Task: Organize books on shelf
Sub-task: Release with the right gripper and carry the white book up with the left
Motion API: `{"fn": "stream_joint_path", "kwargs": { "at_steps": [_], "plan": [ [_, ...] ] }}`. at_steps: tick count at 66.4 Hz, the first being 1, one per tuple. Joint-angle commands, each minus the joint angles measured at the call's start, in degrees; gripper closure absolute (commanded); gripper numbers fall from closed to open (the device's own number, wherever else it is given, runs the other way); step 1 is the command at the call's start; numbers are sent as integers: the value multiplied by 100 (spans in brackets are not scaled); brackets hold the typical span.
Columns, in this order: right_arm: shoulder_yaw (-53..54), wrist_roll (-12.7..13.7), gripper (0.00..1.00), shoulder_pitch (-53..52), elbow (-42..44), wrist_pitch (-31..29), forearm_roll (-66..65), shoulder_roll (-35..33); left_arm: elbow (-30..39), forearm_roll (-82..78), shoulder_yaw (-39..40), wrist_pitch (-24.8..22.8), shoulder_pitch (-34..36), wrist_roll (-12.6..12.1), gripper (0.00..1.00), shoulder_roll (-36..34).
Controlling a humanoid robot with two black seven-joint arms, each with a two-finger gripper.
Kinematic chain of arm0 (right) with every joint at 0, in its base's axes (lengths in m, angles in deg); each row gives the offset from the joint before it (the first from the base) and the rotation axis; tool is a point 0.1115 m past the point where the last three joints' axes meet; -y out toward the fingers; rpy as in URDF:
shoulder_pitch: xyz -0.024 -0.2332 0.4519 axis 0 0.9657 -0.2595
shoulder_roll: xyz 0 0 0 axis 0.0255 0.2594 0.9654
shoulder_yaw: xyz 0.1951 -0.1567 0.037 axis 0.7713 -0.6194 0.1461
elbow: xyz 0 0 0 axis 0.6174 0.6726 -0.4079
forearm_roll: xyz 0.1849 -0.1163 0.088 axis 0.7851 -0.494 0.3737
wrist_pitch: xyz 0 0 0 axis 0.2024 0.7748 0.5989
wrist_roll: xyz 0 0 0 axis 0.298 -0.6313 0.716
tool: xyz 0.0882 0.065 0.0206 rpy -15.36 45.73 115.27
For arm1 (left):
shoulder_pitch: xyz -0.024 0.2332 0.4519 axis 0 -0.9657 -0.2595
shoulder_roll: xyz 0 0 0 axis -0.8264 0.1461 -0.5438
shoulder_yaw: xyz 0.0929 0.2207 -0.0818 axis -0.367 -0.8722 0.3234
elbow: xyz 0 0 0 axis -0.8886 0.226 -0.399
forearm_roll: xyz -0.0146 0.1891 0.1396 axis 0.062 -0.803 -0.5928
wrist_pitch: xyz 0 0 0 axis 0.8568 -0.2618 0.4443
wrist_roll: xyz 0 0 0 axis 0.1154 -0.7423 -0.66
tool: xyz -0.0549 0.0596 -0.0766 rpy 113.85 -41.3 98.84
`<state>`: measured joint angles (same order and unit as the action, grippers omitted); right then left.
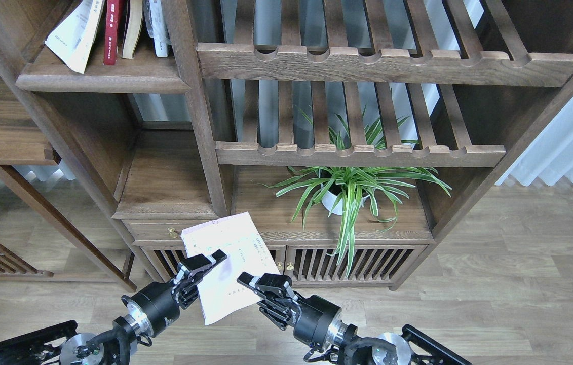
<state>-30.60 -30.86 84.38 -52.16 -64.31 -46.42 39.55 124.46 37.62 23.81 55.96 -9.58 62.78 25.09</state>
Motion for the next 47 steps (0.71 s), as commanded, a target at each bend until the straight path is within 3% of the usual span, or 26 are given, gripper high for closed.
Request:
{"fn": "stream_joint_path", "kwargs": {
  "at_steps": [1, 27, 47],
  "plan": [
    [376, -13, 1, -6, 14, -14, -11, -4, 10, 114, 3, 1, 27, -4, 99, -407],
    [1096, -65, 1, 179, 14, -40, -11, -4, 1, 18, -128, 1, -193, 14, 98, -1664],
    [1132, -118, 1, 284, -47, -533, -11, -4, -315, -53, -322, 1, -123, 111, 98, -2183]
  ]
}}
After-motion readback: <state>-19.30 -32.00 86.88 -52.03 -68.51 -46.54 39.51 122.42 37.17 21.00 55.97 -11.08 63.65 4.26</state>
